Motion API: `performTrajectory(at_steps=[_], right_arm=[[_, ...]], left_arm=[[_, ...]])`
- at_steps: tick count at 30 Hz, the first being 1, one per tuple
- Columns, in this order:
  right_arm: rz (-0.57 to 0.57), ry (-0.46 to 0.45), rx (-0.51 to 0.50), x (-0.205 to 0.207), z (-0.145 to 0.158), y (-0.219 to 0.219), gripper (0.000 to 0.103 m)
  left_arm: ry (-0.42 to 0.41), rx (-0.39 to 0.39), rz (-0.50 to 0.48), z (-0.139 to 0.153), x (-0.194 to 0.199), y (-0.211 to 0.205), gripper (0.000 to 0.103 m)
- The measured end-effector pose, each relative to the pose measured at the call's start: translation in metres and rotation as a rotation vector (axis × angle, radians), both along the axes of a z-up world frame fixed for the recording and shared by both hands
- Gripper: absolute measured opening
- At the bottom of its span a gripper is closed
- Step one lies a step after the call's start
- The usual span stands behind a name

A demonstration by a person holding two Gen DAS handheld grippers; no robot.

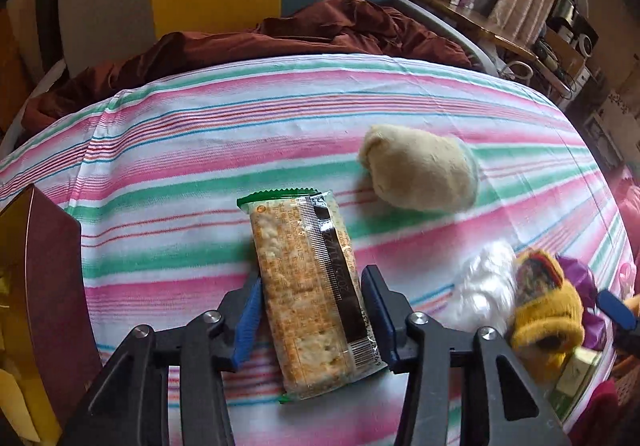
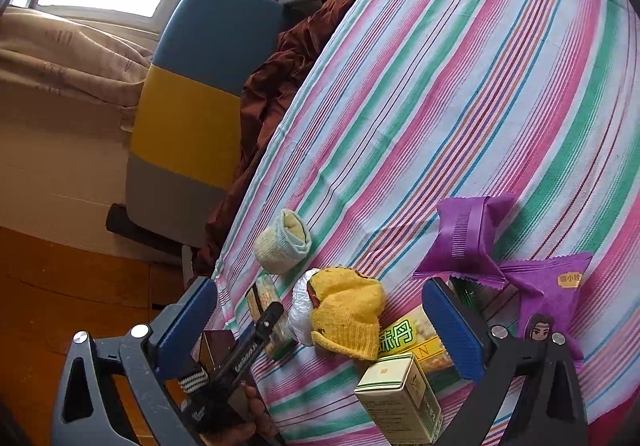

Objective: Organize objects
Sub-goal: 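Lift the cracker packet with the left tool while the right tool grasps the yellow glove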

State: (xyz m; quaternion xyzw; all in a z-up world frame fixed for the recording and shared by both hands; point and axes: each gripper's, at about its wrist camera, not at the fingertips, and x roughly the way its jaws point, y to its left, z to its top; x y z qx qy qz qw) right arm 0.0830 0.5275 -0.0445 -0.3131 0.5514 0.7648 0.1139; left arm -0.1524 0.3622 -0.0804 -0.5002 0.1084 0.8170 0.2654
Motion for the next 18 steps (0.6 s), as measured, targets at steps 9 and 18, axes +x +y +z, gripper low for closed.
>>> performTrajectory(at_steps=[9, 18], right_arm=[[0.094, -0.007, 0.062, -0.011, 0.006, -0.010, 0.103], [0.277, -0.112, 0.226, -0.041, 0.004, -0.044, 0.091]], left_arm=[[0.035, 0.076, -0.078, 0.000, 0.082, -0.033, 0.048], [0.077, 0.138, -0.133, -0.001, 0.115, -0.054, 0.048]])
